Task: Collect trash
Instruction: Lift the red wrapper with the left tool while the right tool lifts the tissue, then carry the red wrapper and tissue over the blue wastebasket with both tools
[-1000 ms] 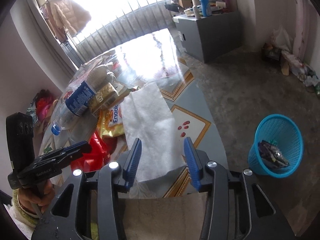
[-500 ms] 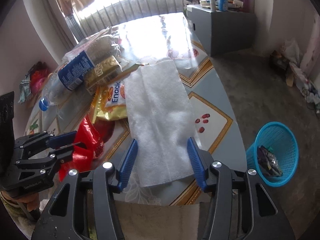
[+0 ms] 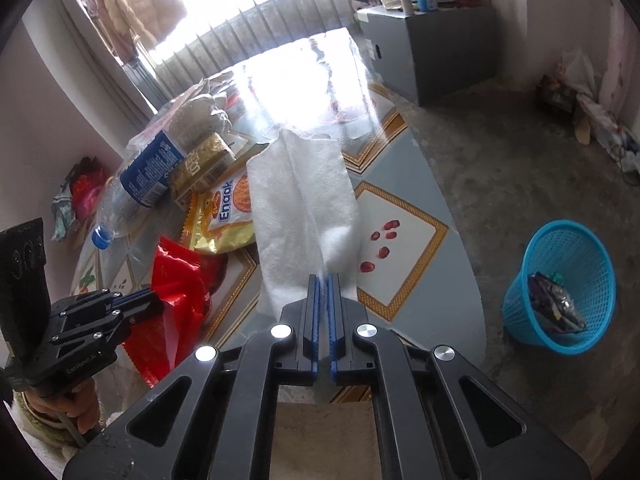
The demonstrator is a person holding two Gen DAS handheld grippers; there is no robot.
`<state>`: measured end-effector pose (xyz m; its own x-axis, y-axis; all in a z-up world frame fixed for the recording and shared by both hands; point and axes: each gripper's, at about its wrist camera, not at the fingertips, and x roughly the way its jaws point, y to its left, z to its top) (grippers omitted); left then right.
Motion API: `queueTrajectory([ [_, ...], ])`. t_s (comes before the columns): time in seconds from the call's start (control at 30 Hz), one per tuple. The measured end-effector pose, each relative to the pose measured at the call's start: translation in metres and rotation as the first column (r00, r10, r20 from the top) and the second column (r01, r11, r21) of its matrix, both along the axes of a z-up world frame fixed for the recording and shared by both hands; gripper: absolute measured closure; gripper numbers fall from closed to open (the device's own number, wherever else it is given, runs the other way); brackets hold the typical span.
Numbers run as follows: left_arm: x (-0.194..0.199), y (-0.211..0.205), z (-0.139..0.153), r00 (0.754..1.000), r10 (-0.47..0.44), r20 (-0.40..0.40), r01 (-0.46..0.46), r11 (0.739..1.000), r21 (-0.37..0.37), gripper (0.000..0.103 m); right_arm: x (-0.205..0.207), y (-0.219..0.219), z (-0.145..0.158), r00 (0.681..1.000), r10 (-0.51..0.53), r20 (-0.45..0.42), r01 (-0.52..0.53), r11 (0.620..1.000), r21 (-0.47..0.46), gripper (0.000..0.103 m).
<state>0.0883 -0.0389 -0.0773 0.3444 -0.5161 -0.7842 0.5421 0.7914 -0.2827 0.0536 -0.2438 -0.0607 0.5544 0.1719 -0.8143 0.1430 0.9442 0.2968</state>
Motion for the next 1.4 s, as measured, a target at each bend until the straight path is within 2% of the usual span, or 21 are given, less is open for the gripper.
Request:
queueTrajectory([
  [0.37,-0.003,0.008,0.048,0.997,0.02,0.073,-0.01,0.992,-0.128,0.097,-0.015,-0.018,0.051,0.983,-0.046,0.177,0.034,0.997,0.071,0.101],
  [0.5,-0.001,0.001,0.06,0.996,0.013,0.09,0.001,0.988,-0.155,0.097,-0.024,-0.027,0.066,0.972,-0.081,0.222,0.069,0.996,0.058,0.101],
  [0.63,0.002,-0.019,0.071,0.994,-0.031,0.109,0.05,0.983,-0.177,0.097,-0.038,-0.044,0.074,0.959,-0.143,0.246,0.14,0.99,0.03,0.101],
  [0.8,0.011,-0.066,0.081,0.988,-0.121,0.098,0.138,0.97,-0.201,0.097,-0.067,-0.081,0.075,0.928,-0.27,0.255,0.28,0.96,0.0,0.101],
  [0.93,0.012,-0.112,0.083,0.978,-0.196,0.069,0.206,0.958,-0.199,0.097,-0.097,-0.115,0.071,0.889,-0.387,0.246,0.409,0.912,-0.044,0.101],
  [1.1,0.006,-0.178,0.075,0.955,-0.297,0.01,0.293,0.939,-0.179,0.097,-0.125,-0.153,0.05,0.835,-0.508,0.211,0.525,0.851,-0.03,0.101],
  [1.23,0.007,-0.232,0.056,0.933,-0.356,-0.057,0.348,0.93,-0.122,0.097,-0.134,-0.182,0.022,0.8,-0.58,0.151,0.59,0.808,-0.02,0.101],
  [1.4,0.024,-0.312,0.023,0.905,-0.403,-0.135,0.406,0.914,-0.003,0.097,-0.131,-0.22,-0.02,0.763,-0.644,0.06,0.645,0.764,0.014,0.101],
])
